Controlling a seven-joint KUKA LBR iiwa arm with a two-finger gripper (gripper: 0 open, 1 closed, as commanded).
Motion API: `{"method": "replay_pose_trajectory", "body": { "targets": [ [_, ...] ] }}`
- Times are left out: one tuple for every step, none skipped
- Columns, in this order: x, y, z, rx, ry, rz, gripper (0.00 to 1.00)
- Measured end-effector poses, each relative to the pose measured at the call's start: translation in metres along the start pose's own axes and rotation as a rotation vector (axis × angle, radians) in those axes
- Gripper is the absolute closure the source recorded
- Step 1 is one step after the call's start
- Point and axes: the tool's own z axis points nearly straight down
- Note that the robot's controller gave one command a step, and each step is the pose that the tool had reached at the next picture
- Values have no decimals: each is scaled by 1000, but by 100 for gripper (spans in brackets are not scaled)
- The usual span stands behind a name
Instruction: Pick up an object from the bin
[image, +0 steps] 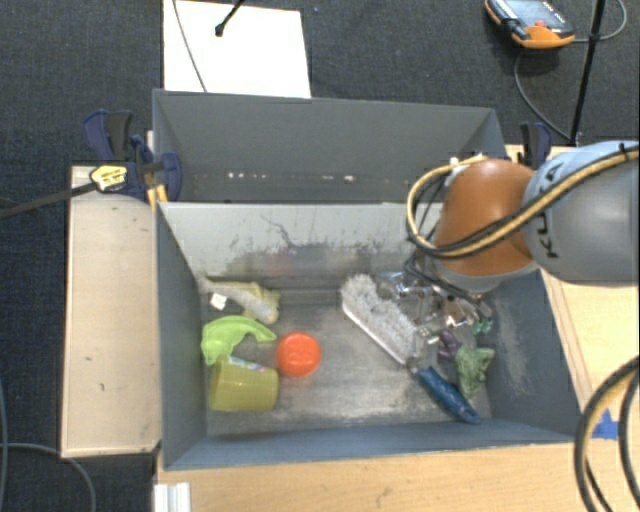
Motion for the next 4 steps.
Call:
{"method": "replay_pose_trajectory", "body": {
  "targets": [
    [24, 35, 1, -3, 0, 52, 0],
    [39, 44, 10, -3, 1, 232, 0],
    [27, 29, -29, -3, 7, 248, 0],
    [23, 9, -67, -1, -2, 360, 0]
  ]
}}
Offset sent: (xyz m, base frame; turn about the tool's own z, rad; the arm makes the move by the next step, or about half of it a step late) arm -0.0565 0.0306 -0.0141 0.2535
